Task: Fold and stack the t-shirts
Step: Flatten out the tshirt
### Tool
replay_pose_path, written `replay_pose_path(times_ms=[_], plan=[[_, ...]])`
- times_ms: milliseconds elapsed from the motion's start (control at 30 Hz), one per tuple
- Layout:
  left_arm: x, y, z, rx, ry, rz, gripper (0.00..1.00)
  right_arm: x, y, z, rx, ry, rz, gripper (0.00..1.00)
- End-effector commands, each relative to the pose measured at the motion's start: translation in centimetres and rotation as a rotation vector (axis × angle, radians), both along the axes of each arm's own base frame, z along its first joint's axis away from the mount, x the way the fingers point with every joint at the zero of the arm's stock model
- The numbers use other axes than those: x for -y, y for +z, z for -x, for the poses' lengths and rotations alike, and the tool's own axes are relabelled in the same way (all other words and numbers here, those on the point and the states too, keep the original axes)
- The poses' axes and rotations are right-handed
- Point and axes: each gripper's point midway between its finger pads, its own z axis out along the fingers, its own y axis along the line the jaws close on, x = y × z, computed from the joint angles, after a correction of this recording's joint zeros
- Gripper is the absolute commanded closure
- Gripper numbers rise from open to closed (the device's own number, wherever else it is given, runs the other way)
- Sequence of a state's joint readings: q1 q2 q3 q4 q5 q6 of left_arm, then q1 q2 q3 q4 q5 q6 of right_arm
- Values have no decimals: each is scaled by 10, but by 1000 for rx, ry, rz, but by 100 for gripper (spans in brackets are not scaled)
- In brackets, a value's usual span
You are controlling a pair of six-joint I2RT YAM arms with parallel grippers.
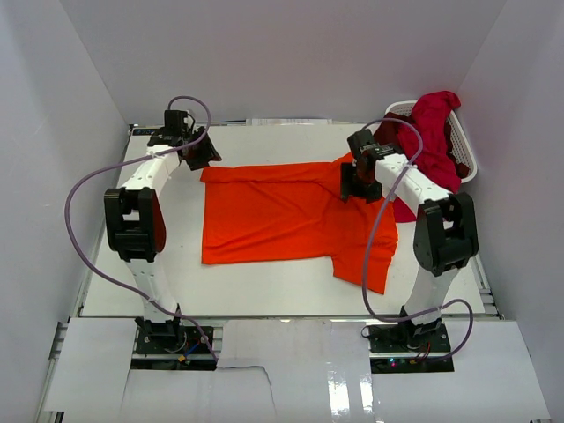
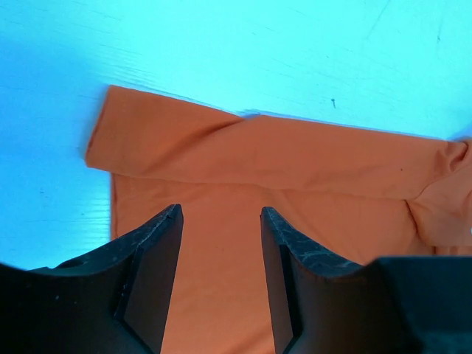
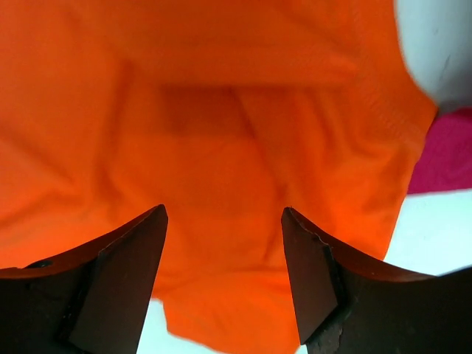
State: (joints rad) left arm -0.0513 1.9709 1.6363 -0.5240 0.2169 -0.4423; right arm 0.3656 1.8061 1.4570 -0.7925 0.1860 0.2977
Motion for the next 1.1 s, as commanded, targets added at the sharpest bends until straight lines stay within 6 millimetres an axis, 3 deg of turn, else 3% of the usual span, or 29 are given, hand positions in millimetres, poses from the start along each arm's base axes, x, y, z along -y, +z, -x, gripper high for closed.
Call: replay_pose_path(times_ms=[0,100,167,300,500,667,1067], plan=[[-20,20,-9,39,52,12,42,15,11,-44,75,-53,-92,30],[-24,21,-13,43,57,16,42,31,6,-62,76,-105,-143,31],[-44,23,-17,50,95,10,42,37,2,-69,72,-115,-145,31],[-51,21,-20,52,111,4,42,50,-7,-76,54,-146,-163,32],[-55,18,-22,45,121,3,42,43,-23,-87,27,-144,-223,36],[-59,17,-21,45,125,-5,42,45,-37,-88,-7,-164,-240,41],[-64,21,-20,53,131,-11,42,56,-45,-76,-16,-190,-215,41]])
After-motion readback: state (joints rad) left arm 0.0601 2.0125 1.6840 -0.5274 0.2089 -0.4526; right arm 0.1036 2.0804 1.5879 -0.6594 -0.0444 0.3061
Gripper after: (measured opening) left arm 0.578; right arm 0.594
